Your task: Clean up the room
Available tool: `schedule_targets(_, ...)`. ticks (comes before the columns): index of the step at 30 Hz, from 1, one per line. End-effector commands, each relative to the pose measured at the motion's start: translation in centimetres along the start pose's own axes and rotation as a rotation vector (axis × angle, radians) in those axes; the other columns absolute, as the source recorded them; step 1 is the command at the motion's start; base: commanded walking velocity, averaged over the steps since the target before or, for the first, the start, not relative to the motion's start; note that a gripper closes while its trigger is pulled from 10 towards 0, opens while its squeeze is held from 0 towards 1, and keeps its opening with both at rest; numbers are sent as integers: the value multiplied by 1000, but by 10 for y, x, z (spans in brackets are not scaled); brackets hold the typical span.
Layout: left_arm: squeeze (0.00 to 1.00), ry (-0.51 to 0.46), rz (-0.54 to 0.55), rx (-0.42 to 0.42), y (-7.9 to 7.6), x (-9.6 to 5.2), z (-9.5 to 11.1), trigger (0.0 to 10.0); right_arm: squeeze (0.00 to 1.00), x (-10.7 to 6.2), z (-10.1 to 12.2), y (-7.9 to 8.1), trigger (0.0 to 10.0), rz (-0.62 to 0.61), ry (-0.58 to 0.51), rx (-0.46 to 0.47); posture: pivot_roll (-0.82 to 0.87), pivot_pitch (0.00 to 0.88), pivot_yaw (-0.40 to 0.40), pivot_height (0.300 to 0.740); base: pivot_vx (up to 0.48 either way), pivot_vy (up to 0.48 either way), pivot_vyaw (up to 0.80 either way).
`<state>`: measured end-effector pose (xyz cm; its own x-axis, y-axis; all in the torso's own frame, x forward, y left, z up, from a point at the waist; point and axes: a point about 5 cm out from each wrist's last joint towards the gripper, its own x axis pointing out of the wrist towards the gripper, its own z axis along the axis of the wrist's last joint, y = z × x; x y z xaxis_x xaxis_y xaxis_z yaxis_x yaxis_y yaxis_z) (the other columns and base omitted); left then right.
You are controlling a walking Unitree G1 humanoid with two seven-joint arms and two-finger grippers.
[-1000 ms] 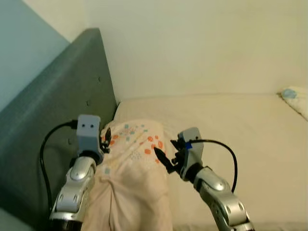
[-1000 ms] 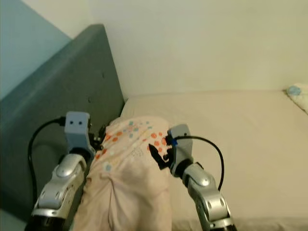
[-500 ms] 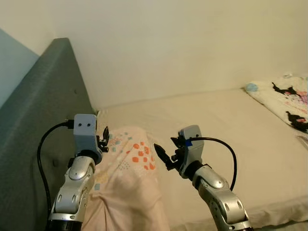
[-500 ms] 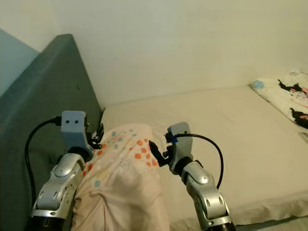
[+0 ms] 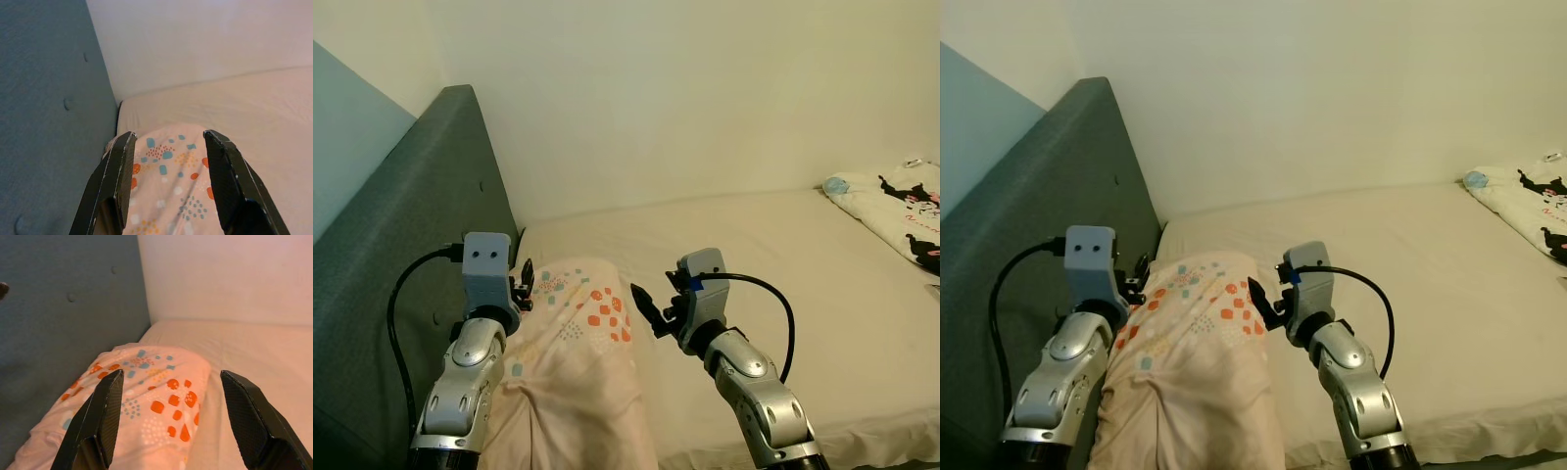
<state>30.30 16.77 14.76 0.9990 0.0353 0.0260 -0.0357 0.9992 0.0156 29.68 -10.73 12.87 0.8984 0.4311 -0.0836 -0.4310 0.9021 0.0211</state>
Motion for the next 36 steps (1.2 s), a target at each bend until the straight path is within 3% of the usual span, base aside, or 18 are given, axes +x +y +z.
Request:
schedule_targets(1,0,9,8,16,2,-1,0,10000,0,3,-3,2,10000,0,11,-7,-78,36,17,740,0,0,0)
schedule_targets(3,0,36,-12,65,5,3,-2,10000,0,5,-7,-5,10000,-78,29,-14,-78,41,23,740,0,0,0)
schedule_targets(8,0,36,-12,65,5,3,-2,10000,0,5,-7,-5,10000,-78,29,-14,-78,41,23,740,0,0,0)
schedule_targets(10,0,48,-6,100,12,3,-6,10000,0,3,-13,-8,10000,-108,49,-6,-89,24,8,740,0,0,0)
schedule_targets(19,0,54,-7,92,15,1,-12,10000,0,2,-19,-10,10000,-101,69,-36,-81,0,0,740,0,0,0)
schedule_targets(24,0,55,31,39,13,-3,-16,10000,0,0,-22,-10,10000,-85,80,-21,-91,0,-7,740,0,0,0)
schedule_targets(33,0,56,21,62,8,-5,-19,10000,0,-4,-26,-9,10000,-76,91,-4,-93,0,-12,740,0,0,0)
schedule_targets(36,0,48,11,66,5,-4,-17,10000,0,-5,-26,-9,10000,-65,88,7,-93,0,-12,740,0,0,-800)
